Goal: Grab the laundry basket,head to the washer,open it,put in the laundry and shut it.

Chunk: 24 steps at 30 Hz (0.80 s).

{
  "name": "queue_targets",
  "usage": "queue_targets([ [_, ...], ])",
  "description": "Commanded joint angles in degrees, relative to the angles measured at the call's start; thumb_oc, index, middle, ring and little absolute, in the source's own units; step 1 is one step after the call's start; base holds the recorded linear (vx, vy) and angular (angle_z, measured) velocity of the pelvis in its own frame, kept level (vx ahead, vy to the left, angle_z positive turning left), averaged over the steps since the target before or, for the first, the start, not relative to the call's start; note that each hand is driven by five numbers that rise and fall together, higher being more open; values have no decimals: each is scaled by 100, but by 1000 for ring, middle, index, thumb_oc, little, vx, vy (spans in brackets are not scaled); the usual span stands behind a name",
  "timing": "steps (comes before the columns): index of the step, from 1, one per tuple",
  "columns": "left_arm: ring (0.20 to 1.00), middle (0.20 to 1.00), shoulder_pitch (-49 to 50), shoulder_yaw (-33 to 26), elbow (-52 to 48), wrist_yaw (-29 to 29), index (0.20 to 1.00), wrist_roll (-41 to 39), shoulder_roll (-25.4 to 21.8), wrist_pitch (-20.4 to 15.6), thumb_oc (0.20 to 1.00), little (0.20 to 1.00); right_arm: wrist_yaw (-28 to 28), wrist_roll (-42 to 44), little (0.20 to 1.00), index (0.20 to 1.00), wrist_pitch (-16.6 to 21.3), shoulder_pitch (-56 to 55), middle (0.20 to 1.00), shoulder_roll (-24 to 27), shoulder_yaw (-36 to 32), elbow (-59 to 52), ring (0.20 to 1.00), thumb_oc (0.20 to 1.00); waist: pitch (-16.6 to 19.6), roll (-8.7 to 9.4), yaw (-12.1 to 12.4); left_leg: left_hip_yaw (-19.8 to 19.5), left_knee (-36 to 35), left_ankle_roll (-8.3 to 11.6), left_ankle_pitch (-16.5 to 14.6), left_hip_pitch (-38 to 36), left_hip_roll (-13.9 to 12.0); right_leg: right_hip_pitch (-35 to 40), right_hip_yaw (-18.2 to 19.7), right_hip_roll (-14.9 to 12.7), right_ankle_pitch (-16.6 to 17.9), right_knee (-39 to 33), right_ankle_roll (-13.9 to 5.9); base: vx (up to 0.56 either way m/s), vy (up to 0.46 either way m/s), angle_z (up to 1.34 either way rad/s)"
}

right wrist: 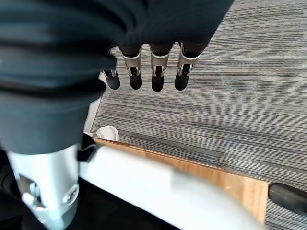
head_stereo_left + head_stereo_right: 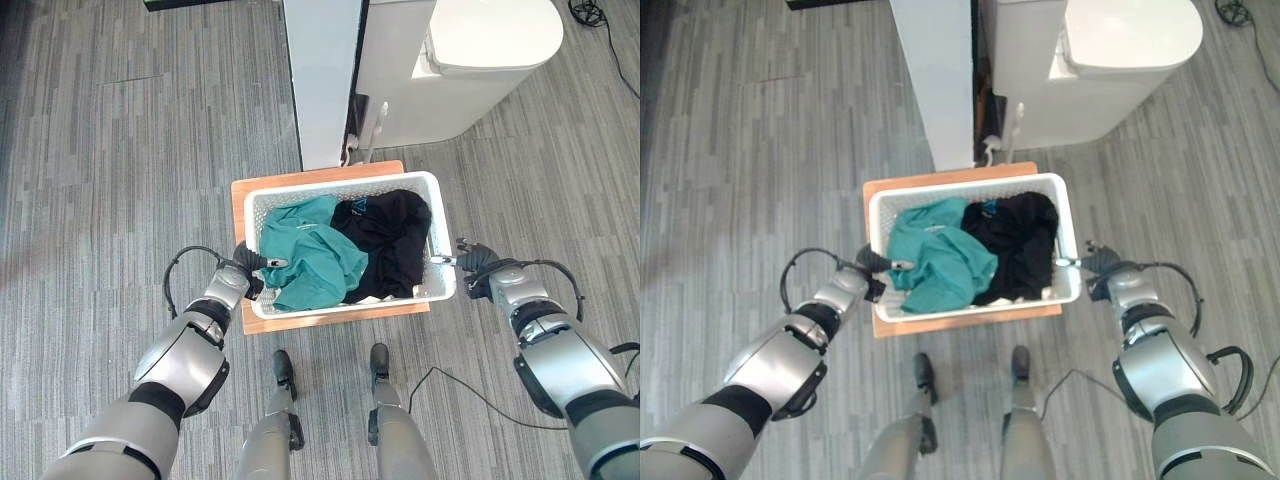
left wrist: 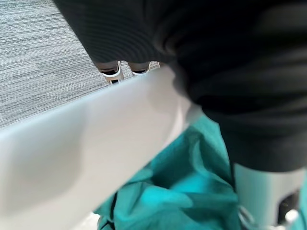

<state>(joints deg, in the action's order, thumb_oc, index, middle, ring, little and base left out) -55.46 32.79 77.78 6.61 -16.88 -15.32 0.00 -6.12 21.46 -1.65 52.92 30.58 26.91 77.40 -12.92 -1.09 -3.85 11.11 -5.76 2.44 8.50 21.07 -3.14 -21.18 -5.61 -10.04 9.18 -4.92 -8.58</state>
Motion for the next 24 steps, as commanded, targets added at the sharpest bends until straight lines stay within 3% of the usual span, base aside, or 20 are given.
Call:
queue_targets([
  [1,1000,1000,-498,8,500,105,1000,138,476,-96,1000,1000,353,-67,1000,1000,42,500,1000,6,166,463,1000,1000,-180,-27,97,-743,76,206,-9,139,127,-99,-73,-248,370,-8,-297,0,0,0],
  [20,1000,1000,-136,8,429,91,1000,-119,915,-156,1000,1000,519,-13,1000,1000,104,552,1000,-394,145,373,1000,1000,-158,-149,266,-905,76,164,-23,223,286,-69,-168,-381,382,-8,-323,9,13,4],
  [21,950,950,-128,16,428,92,950,-130,927,-160,950,950,524,3,1000,1000,112,552,1000,-421,144,360,1000,1000,-161,-150,270,-911,76,166,-21,225,290,-65,-176,-389,383,-8,-326,5,26,8],
  [22,849,849,-126,18,424,103,849,-129,938,-163,849,849,522,20,1000,1000,112,558,1000,-443,147,349,1000,1000,-167,-147,274,-924,76,162,-23,226,295,-56,-182,-399,381,-8,-325,5,21,10],
  [23,827,827,-119,12,419,111,827,-135,951,-171,827,827,536,42,1000,1000,119,551,1000,-466,140,335,1000,1000,-171,-145,278,-928,76,159,-26,227,304,-46,-190,-408,384,-8,-325,2,14,8],
  [24,752,752,-118,12,419,111,752,-135,951,-171,752,752,537,42,1000,1000,118,550,1000,-467,140,334,1000,1000,-171,-145,276,-930,76,159,-26,226,305,-44,-193,-409,383,-8,-326,3,14,8],
])
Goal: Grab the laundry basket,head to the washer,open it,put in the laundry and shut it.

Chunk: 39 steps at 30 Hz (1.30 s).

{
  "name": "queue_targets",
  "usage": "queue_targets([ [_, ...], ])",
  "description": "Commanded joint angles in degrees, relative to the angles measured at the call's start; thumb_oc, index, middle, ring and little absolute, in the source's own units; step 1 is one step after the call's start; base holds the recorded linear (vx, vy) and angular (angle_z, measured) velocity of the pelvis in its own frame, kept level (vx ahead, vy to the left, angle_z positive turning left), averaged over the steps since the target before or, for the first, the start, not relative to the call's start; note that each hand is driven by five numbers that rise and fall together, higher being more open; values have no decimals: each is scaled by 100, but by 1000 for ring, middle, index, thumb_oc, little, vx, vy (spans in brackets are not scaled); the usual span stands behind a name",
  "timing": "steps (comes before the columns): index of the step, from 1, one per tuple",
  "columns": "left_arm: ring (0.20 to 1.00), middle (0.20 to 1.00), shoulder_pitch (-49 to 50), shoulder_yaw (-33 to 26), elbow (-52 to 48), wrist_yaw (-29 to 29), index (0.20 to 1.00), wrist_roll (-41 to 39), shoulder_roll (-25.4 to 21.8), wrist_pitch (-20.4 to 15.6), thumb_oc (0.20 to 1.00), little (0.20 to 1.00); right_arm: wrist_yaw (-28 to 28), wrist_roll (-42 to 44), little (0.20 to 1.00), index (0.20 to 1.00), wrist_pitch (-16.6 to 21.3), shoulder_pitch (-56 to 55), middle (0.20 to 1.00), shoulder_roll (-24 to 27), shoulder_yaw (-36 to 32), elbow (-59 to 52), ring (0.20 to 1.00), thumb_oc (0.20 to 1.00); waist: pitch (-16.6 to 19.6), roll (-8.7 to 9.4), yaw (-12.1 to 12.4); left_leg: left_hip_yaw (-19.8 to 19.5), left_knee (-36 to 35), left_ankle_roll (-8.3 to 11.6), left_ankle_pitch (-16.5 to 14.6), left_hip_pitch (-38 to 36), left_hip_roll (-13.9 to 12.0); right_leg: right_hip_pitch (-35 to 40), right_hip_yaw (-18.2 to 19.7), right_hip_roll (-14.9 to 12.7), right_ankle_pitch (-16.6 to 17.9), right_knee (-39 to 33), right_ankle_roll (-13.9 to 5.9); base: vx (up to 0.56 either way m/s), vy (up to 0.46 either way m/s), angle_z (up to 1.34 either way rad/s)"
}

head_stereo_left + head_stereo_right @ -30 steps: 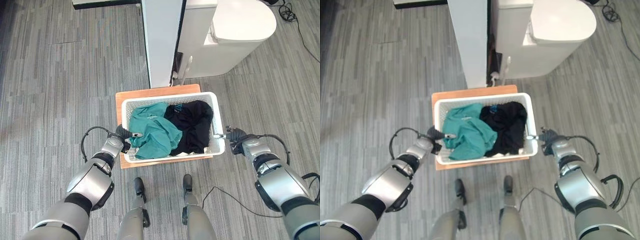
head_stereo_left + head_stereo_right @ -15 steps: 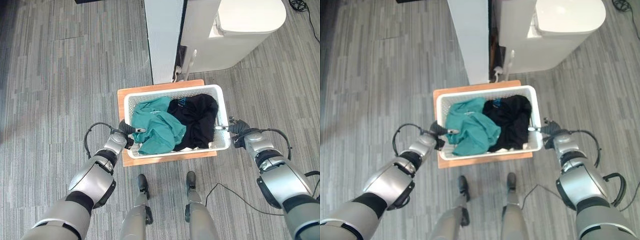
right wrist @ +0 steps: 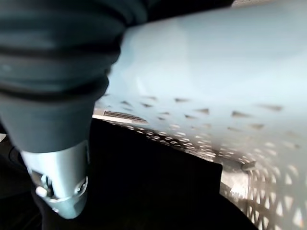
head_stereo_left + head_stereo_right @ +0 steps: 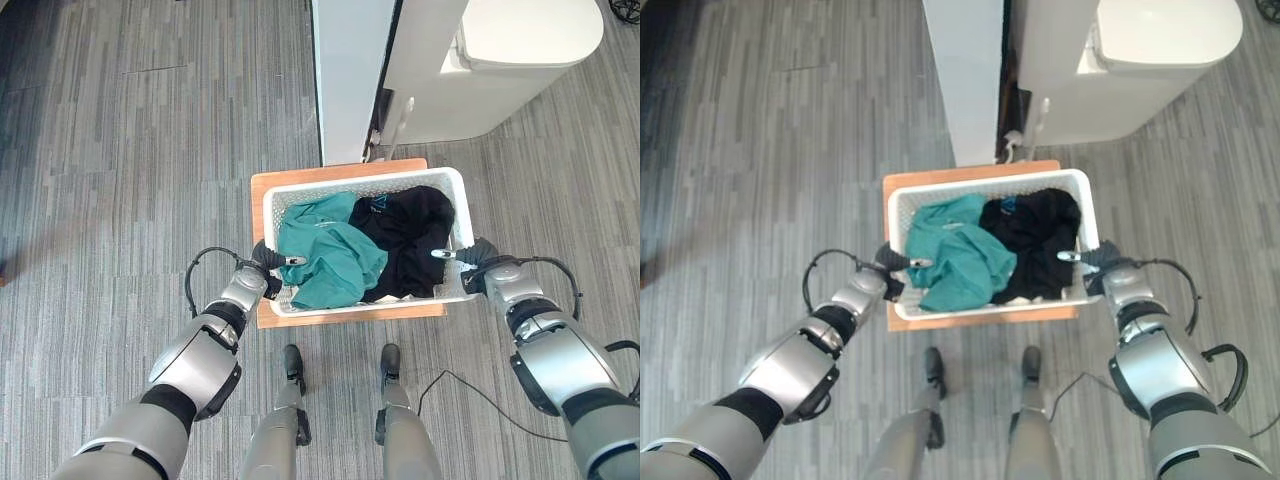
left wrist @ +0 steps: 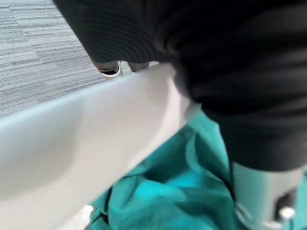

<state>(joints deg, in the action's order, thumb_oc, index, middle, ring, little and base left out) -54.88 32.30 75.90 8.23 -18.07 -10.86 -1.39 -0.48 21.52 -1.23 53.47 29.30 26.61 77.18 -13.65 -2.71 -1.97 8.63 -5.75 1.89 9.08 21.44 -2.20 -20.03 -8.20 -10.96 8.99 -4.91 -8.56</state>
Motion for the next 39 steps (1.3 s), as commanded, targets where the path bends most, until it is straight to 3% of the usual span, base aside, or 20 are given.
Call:
queue_targets([
  [1,708,708,-167,74,597,-45,708,-19,522,-41,708,708,-26,23,1000,1000,80,476,1000,-372,185,312,1000,1000,-105,26,95,-697,75,216,-87,188,229,-140,55,-321,401,-9,-329,-1,13,5],
  [3,740,740,-167,89,573,-35,740,-27,543,-50,740,740,11,13,1000,1000,100,491,1000,-386,201,245,1000,1000,-108,39,96,-712,75,213,-93,186,241,-130,47,-328,405,-9,-332,0,0,0],
  [7,708,708,-158,114,538,-3,708,-11,521,-58,708,708,90,-132,1000,1000,132,515,1000,-411,283,32,1000,1000,-119,57,89,-703,75,206,-99,184,249,-122,45,-344,424,-9,-336,0,0,0],
  [8,583,583,-161,114,529,13,583,-9,515,-61,583,583,111,-199,1000,1000,138,521,1000,-426,319,-36,1000,1000,-121,65,87,-699,75,206,-99,181,248,-118,43,-343,427,-9,-335,0,0,0],
  [9,567,567,-160,114,529,13,567,-9,514,-61,567,567,113,-200,1000,1000,137,520,1000,-427,319,-38,1000,1000,-122,66,87,-698,75,206,-99,180,249,-117,43,-343,427,-9,-335,0,0,0],
  [10,260,260,-151,116,502,30,260,-17,482,-68,260,260,167,-276,1000,1000,153,527,1000,-457,363,-213,1000,1000,-131,80,75,-691,75,204,-99,178,241,-121,49,-342,433,-9,-336,0,0,0],
  [11,200,200,-152,117,478,54,200,-32,473,-78,200,200,198,-308,1000,1000,162,536,1000,-463,377,-312,1000,1000,-141,86,66,-687,75,203,-99,178,240,-120,51,-341,435,-9,-335,0,0,0],
  [12,200,200,-138,118,451,67,200,-57,460,-86,200,200,235,-351,859,859,170,537,859,-469,403,-412,859,859,-146,94,62,-677,75,202,-99,172,237,-118,58,-337,433,-9,-332,0,0,0],
  [13,200,200,-116,117,423,90,200,-75,458,-97,200,200,280,-408,793,793,192,526,793,-477,413,-528,793,793,-152,94,55,-672,75,203,-100,168,230,-118,64,-338,433,-9,-330,0,0,0],
  [14,200,200,-91,119,379,118,200,-88,452,-111,200,200,335,-458,304,304,221,490,304,-486,418,-670,304,304,-157,100,49,-666,75,203,-102,162,223,-121,74,-335,434,-9,-329,0,0,0],
  [15,200,200,-49,108,340,136,200,-111,453,-132,200,200,384,-502,200,200,256,450,200,-489,402,-794,200,200,-165,98,39,-656,75,202,-101,160,217,-122,86,-330,428,-9,-326,0,0,0],
  [19,200,200,95,84,205,215,200,-156,478,-189,200,200,495,-463,200,200,335,282,200,-500,280,-1207,200,200,-164,96,18,-633,75,202,-108,133,203,-101,100,-313,408,-9,-319,0,0,0],
  [25,200,200,523,80,-83,256,200,-123,499,-259,200,200,510,487,200,200,573,-535,200,-673,-277,-2193,200,200,-101,119,-36,-585,75,202,-158,-71,148,90,152,-283,327,-9,-283,0,0,0],
  [33,200,200,1008,24,-352,277,200,-130,579,-276,200,200,399,1540,200,200,770,-1655,200,-1018,-725,-2673,200,200,-19,96,-30,-554,75,217,-203,-517,73,602,46,-246,128,-9,-197,13,-31,-1],
  [39,200,200,1663,-36,-933,219,200,-319,564,-338,200,200,99,1730,200,200,653,-2846,200,-1088,-822,-3204,200,200,66,7,-21,-536,75,190,-231,-967,22,1031,-18,-175,-125,179,-104,7,-42,0],
])
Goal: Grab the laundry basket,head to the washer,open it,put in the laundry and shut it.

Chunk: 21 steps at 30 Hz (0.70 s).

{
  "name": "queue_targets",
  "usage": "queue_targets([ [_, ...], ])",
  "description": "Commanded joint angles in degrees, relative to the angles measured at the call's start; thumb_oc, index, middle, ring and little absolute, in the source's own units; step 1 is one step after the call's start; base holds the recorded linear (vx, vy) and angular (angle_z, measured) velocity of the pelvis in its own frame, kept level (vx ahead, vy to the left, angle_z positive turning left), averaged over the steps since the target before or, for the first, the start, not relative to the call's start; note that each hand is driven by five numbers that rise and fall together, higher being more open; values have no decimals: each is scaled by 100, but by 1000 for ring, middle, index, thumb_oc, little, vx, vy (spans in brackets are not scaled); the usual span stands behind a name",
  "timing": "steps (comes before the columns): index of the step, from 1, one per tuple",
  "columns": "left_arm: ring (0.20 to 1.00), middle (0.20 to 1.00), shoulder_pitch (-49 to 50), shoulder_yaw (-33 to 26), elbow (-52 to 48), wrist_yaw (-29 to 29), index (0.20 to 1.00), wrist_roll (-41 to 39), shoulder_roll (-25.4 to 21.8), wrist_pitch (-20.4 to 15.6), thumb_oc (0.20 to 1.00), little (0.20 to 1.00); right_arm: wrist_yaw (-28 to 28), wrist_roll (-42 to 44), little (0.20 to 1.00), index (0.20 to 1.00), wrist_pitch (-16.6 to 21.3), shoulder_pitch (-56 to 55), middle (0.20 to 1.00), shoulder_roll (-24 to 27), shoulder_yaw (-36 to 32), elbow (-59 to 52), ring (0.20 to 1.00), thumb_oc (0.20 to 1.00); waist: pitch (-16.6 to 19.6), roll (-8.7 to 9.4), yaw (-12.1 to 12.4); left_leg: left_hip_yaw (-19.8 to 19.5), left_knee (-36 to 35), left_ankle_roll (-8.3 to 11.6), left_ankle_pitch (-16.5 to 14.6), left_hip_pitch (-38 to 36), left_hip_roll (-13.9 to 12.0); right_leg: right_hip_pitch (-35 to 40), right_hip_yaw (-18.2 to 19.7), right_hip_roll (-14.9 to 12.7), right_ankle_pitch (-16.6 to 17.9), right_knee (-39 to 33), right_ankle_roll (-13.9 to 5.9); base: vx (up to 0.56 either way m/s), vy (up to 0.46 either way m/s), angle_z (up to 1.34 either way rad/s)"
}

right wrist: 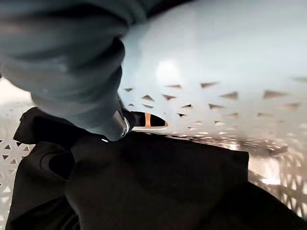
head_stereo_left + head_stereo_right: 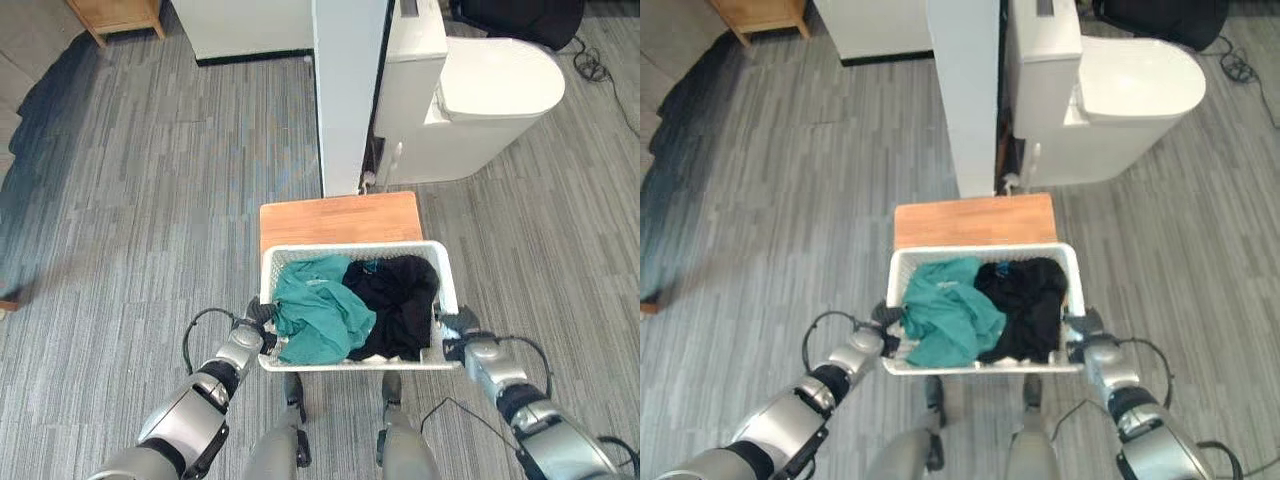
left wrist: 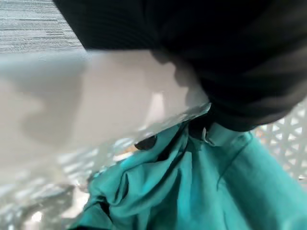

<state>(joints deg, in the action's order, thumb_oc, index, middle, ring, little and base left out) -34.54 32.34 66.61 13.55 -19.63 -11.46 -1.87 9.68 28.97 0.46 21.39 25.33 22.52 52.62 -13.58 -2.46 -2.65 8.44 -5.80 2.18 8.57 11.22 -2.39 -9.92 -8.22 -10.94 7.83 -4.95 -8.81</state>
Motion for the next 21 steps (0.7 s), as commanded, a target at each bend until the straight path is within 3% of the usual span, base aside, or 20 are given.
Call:
queue_targets([
  [1,200,200,-260,-16,-71,-353,200,-200,650,-270,200,200,-942,885,200,200,450,211,200,-681,-390,-816,200,200,95,-30,52,-518,80,154,-187,-3,34,69,-14,-156,-51,213,-67,3,-74,-3],
  [10,200,200,338,76,-201,-847,200,39,593,-122,200,200,-1358,358,200,200,106,-372,200,-499,-295,-663,200,200,602,-93,72,-492,80,73,-371,-582,31,645,-47,-79,-160,63,-84,44,-25,-1],
  [17,200,200,471,181,-114,-1190,200,506,506,-49,200,200,-1500,237,200,200,28,-403,200,-415,-506,-38,200,200,883,-79,74,-411,80,-55,-621,-917,201,928,-69,-249,-123,-5,-215,52,74,-1],
  [19,200,200,444,220,-81,-1219,200,569,523,-40,200,200,-1462,311,200,200,47,-366,200,-430,-571,5,200,200,894,-90,45,-364,80,-77,-633,-897,261,845,-19,-313,-15,-5,-283,-133,132,-2],
  [20,200,200,382,230,-47,-1183,200,698,512,-69,200,200,-1451,434,200,200,91,-372,200,-486,-605,-181,200,200,891,-121,-64,-227,80,-114,-597,-645,362,390,215,-442,329,-5,-415,-193,135,-3],
  [21,200,200,382,230,-46,-1183,200,698,514,-70,200,200,-1450,434,200,200,89,-374,200,-486,-605,-184,200,200,912,-120,-50,-215,80,-115,-596,-624,362,362,230,-442,335,-5,-416,-339,187,-21],
])
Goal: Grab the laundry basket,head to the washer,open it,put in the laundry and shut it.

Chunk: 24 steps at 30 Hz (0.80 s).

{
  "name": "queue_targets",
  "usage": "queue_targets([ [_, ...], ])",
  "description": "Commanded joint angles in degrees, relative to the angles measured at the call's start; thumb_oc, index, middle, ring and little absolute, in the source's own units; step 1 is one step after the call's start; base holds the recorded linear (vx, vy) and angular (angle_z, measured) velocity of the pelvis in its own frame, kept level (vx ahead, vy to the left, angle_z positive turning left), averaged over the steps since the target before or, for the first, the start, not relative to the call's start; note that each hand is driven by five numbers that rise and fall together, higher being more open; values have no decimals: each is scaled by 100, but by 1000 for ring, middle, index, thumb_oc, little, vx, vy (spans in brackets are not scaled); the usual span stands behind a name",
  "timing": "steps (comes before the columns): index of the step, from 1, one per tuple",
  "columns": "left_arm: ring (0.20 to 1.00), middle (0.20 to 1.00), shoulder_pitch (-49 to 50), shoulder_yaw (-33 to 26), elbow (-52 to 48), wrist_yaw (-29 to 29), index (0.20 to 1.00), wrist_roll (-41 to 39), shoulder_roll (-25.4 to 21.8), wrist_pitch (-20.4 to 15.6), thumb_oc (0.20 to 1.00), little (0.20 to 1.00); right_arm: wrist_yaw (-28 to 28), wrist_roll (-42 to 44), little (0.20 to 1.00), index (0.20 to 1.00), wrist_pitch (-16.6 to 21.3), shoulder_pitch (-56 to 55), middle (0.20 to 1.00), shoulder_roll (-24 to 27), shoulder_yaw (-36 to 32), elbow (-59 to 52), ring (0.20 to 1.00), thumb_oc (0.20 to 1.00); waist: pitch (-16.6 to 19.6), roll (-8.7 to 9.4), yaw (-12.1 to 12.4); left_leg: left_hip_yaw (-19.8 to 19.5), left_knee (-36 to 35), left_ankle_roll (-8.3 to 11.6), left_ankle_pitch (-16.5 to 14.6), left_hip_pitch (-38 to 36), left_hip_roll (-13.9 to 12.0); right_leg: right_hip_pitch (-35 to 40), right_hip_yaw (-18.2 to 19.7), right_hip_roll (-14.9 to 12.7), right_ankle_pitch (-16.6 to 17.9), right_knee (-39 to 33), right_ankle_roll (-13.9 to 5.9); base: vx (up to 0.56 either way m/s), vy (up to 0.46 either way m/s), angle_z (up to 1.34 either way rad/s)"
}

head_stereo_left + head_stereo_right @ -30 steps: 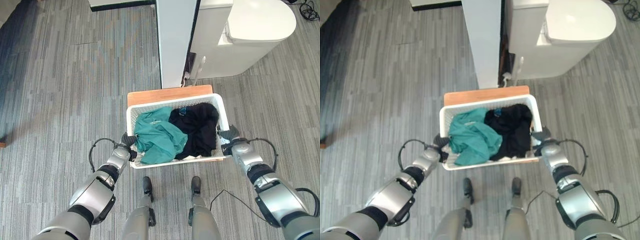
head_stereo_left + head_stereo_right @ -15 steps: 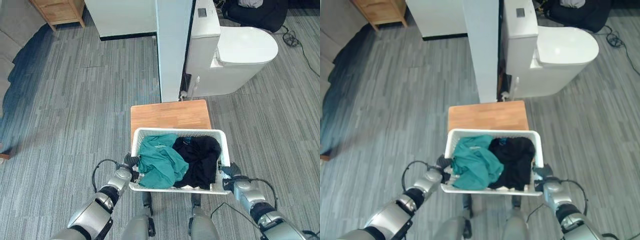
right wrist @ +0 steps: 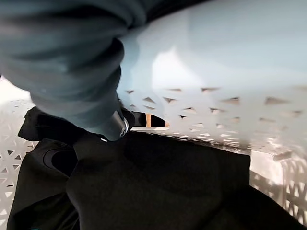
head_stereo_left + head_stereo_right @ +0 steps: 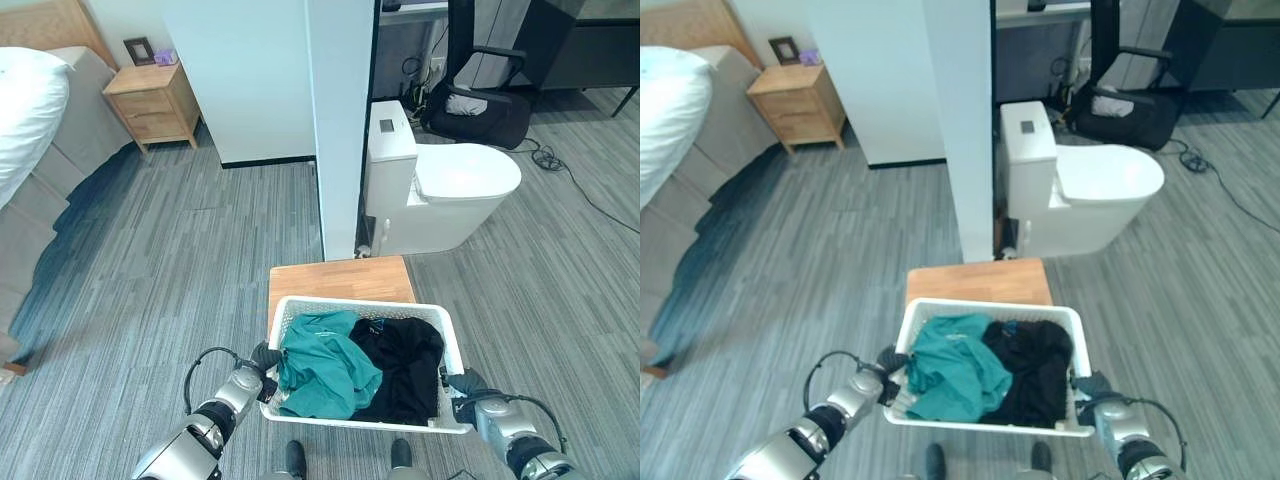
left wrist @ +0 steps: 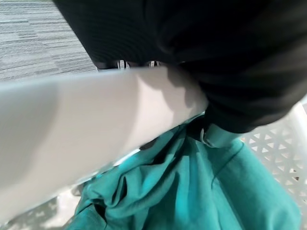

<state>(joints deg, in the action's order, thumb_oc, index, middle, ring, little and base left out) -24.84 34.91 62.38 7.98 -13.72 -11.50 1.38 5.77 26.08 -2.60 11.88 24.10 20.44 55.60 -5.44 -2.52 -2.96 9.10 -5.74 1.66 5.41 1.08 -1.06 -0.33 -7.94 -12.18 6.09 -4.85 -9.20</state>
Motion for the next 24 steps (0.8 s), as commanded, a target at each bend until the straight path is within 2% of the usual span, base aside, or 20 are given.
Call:
queue_targets([
  [1,200,200,-673,7,300,-612,200,147,463,-381,200,200,-1043,781,200,200,416,591,200,-373,-392,-621,200,200,23,-142,-113,-173,74,-89,-228,574,243,-890,455,-412,777,-15,-459,-197,76,-33],
  [2,200,200,-710,18,245,-606,200,167,416,-381,200,200,-1039,759,200,200,421,580,200,-362,-376,-677,200,200,-19,-150,-143,-145,74,-107,-205,622,234,-931,572,-380,786,19,-438,-249,105,-60],
  [3,200,200,-736,10,242,-613,200,217,387,-369,200,200,-1034,747,200,200,415,559,200,-375,-387,-690,200,200,-72,-156,-159,-83,74,-121,-174,632,204,-943,594,-310,641,193,-394,-147,80,-49],
  [4,200,200,-743,-4,264,-639,200,282,363,-354,200,200,-1060,758,200,200,411,524,200,-395,-393,-645,200,200,-106,-145,-149,17,74,-137,-151,629,174,-904,523,-226,437,394,-332,-95,58,-38],
  [5,200,200,-743,-4,264,-639,200,282,363,-354,200,200,-1060,758,200,200,411,524,200,-395,-393,-645,200,200,-103,-145,-147,19,74,-137,-151,633,174,-909,525,-225,437,395,-332,-121,93,-18],
  [6,200,200,-712,-63,277,-683,200,360,316,-299,200,200,-1086,723,200,200,398,472,200,-404,-427,-468,200,200,-126,-143,-27,263,74,-161,-139,604,99,-686,39,-113,-58,822,-187,-116,83,-50],
  [9,200,200,-660,-192,328,-708,200,364,304,-279,200,200,-1174,660,200,200,368,481,200,-408,-360,-146,200,200,-95,-88,141,612,74,-179,-95,556,35,-227,-283,90,-604,1102,-49,-117,40,-111],
  [12,200,200,-649,-306,527,-719,200,358,315,-271,200,200,-1229,611,200,200,352,645,200,-432,-298,299,200,200,-21,-41,291,991,74,-182,-42,508,-30,153,-589,170,-808,1071,-15,-83,-16,-74],
  [13,200,200,-623,-358,617,-721,200,348,321,-263,200,200,-1234,570,200,200,328,704,200,-431,-290,464,200,200,26,10,340,1070,74,-141,-129,444,-12,326,-735,111,-934,1073,-60,-81,-32,-59],
  [14,200,200,-632,-364,619,-720,200,347,318,-267,200,200,-1238,569,200,200,334,719,200,-432,-287,472,200,200,3,-21,355,1154,74,-180,-23,488,-67,285,-767,156,-839,1049,-9,-57,-51,-72],
  [15,200,200,-644,-416,667,-706,200,318,308,-254,200,200,-1217,539,200,200,321,792,200,-435,-280,565,200,200,36,24,402,1297,74,-119,-81,425,-71,423,-1025,76,-949,1146,-63,-118,-54,-87],
  [17,200,200,-661,-538,745,-723,200,241,283,-246,200,200,-1259,519,200,200,265,903,200,-350,-259,579,200,200,94,75,427,1552,74,-87,14,438,-133,480,-1166,219,-1049,1034,-31,-116,-99,-51],
  [18,200,200,-665,-540,749,-724,200,240,284,-247,200,200,-1257,519,200,200,262,903,200,-348,-259,576,200,200,92,74,432,1558,74,-82,17,438,-138,477,-1161,223,-1051,1035,-25,-82,-220,-33],
  [19,200,200,-678,-566,852,-748,200,357,271,-233,200,200,-1287,505,200,200,271,796,200,-245,-307,608,200,200,97,81,316,1533,119,-54,131,374,-202,601,-876,478,-1225,898,115,-28,-197,-47],
  [22,200,200,-650,-660,936,-752,200,388,258,-222,200,200,-1250,340,200,200,306,657,200,-110,-394,501,200,200,51,63,205,1498,132,17,235,329,-278,654,-753,635,-1201,741,217,-79,-217,-60],
  [24,200,200,-636,-720,990,-776,200,427,232,-222,200,200,-1186,151,200,200,306,432,200,130,-515,295,200,200,38,23,57,1440,141,115,368,317,-419,729,-583,816,-1137,501,315,-147,-275,-45],
])
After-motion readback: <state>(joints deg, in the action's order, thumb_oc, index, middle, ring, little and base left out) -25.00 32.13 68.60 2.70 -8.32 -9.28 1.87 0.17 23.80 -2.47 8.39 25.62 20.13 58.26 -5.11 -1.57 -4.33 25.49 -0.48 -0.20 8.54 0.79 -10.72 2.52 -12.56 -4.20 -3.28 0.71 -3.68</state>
